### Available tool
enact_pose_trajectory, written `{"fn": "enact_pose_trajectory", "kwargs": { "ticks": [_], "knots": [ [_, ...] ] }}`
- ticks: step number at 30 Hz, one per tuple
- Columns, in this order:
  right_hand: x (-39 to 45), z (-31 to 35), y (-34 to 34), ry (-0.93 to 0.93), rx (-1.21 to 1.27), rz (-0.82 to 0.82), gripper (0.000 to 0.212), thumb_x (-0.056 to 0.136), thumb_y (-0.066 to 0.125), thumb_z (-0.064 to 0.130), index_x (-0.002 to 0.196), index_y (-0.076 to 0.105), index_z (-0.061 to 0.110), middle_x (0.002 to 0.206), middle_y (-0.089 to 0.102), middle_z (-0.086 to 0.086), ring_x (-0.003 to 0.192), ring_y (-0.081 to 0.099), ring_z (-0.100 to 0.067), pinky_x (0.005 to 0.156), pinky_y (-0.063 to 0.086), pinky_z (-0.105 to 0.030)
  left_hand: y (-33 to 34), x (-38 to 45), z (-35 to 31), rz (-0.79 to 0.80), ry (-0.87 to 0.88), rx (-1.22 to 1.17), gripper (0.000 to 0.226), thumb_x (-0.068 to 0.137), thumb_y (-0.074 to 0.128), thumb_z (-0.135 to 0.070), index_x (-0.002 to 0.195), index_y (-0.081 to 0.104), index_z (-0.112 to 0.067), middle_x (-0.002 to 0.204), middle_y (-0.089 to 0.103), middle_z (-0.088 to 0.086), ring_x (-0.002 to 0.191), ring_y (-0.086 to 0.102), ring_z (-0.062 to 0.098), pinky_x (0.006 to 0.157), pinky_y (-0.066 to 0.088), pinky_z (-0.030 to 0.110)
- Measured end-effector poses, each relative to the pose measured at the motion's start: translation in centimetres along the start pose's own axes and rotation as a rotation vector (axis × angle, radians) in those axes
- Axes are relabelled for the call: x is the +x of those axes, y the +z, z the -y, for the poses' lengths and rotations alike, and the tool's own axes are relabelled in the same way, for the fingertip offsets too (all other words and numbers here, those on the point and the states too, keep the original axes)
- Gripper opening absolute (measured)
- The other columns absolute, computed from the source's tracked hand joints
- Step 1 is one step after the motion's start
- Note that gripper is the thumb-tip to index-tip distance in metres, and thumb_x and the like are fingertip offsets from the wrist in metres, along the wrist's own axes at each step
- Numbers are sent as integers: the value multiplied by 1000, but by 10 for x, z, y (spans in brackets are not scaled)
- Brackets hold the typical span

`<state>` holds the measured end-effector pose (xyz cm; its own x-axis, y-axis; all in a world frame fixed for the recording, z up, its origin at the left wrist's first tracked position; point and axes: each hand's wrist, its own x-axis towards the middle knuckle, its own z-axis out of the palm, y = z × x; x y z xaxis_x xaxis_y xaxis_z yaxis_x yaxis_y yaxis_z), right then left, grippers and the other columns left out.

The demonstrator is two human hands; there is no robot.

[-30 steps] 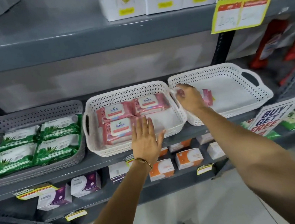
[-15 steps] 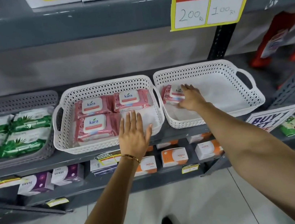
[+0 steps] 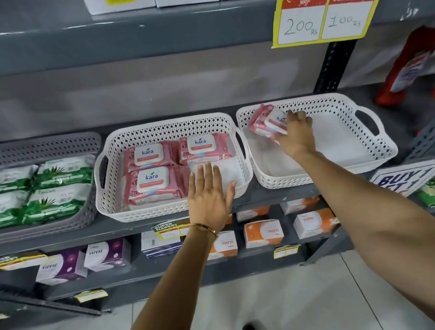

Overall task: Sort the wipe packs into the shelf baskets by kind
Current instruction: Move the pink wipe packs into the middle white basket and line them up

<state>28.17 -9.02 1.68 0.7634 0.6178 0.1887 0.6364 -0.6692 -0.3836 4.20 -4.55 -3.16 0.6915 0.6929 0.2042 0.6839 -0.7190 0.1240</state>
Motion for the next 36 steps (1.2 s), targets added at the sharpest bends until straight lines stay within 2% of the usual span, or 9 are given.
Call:
{"fn": "enact_pose_trajectory", "kwargs": {
  "ticks": [4,11,15,18,23,28,32,34,36],
  "knots": [
    [-12,30,-12,-231,122,-35,67,81,70,21,136,37,1,134,40,-21,124,36,-36,103,39,-42,-5,-7,11,19,28,0,68,93,14,-52,142,21,-5,151,22,19,142,13,32,117,-4,46],
    [-54,104,5,-423,88,146,80,80,72,23,143,28,0,139,37,-18,129,33,-32,111,30,-38,-20,-29,93,9,-74,-19,74,87,1,-56,143,16,-8,153,16,17,142,8,32,114,-7,43],
    [-73,122,26,-443,-65,204,77,81,70,24,143,29,4,143,35,-16,133,31,-31,117,23,-46,-24,-35,131,11,-132,-51,68,92,14,-54,143,16,-9,154,16,16,143,7,31,113,-11,39],
    [-80,128,38,-403,-123,275,77,82,70,20,145,27,6,155,22,-13,142,21,-30,118,14,-46,-27,-35,145,27,-153,-94,67,93,16,-53,143,15,-9,154,13,15,143,3,29,113,-11,37],
    [-82,129,49,-304,-57,450,81,79,72,11,146,27,13,158,12,-12,144,17,-31,120,18,-46,-32,-24,148,101,-209,-204,63,94,26,-44,143,13,-6,155,10,17,143,4,29,117,2,41],
    [-80,126,47,-245,11,559,85,76,74,4,146,28,15,155,24,-10,138,31,-28,114,26,-34,-44,4,156,232,-168,-353,68,91,49,-36,143,14,-11,155,11,13,143,6,29,116,15,43],
    [-75,125,39,-157,101,552,80,74,78,27,142,37,18,151,37,-8,134,39,-27,112,31,-36,-51,25,164,328,-37,-334,75,85,61,-29,143,17,-11,155,11,13,143,8,30,117,15,43],
    [-72,124,36,-85,134,448,62,77,74,35,132,52,16,137,55,-9,122,53,-28,104,41,-37,-53,34,165,378,9,-305,77,82,63,-29,143,19,-11,155,11,12,143,8,29,117,13,41],
    [-68,123,34,-52,87,418,36,80,71,35,106,68,11,104,69,-10,100,63,-29,85,48,-31,-53,39,166,432,49,-257,78,82,63,-32,143,19,-13,155,13,10,143,8,28,115,10,40]
  ]
}}
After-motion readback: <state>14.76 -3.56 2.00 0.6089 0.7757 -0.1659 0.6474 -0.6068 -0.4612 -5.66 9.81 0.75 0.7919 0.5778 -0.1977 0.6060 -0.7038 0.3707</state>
